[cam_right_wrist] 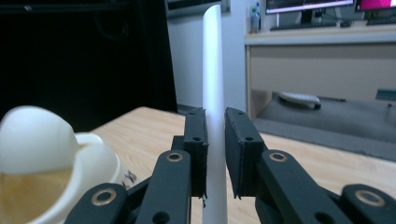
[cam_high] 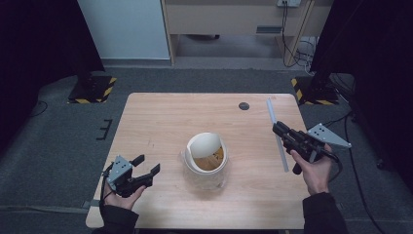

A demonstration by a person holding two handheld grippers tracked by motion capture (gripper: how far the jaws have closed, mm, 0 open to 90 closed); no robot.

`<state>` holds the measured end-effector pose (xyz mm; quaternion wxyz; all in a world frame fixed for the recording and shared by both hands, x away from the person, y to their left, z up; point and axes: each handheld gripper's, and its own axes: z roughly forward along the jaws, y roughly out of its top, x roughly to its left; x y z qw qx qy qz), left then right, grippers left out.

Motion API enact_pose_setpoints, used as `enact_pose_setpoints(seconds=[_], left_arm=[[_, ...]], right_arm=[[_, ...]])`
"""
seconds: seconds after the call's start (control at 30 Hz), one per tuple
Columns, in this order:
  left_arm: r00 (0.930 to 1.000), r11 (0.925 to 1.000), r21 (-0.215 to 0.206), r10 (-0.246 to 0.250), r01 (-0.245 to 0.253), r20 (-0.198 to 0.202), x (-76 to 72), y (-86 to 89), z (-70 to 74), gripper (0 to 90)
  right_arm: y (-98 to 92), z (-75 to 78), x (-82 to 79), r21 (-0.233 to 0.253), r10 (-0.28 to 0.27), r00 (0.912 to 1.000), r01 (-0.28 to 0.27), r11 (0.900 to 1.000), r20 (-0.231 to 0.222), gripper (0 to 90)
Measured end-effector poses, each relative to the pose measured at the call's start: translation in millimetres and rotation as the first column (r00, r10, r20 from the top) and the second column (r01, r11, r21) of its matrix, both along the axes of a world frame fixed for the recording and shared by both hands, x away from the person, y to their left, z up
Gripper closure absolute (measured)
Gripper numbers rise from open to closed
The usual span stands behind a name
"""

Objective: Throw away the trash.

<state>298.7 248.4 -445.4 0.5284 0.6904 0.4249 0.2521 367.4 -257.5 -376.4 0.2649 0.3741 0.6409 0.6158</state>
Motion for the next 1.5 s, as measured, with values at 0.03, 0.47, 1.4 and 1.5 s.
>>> enact_pose_setpoints(seconds=[0.03, 0.47, 1.4, 1.5], left_arm=[[1.0000, 1.0000, 0.000, 0.000, 0.000, 0.000, 0.0, 0.0, 0.0, 30.0], [0.9822, 0.9864, -0.109, -0.106, 0.124, 0.155, -15.3, -45.1, 55.3, 35.5], [0.9258, 0.9239, -0.124, -0.340, 0.362, 0.165, 16.0, -211.1, 81.7, 41.1], [0.9221, 0.9184, -0.127, -0.355, 0.375, 0.154, 20.6, -224.6, 79.4, 41.0]], right_arm=[[0.0, 0.0, 0.0, 0.000, 0.000, 1.0000, 0.000, 1.000, 0.000, 79.4], [16.9, 32.0, -5.8, 0.060, 0.036, 0.9934, -0.043, 0.997, 0.109, 79.4], [25.2, 42.8, -18.6, 0.113, 0.099, 0.9815, -0.119, 0.986, 0.164, 79.4], [26.5, 41.8, -19.3, 0.110, 0.106, 0.9809, -0.125, 0.986, 0.163, 79.4]])
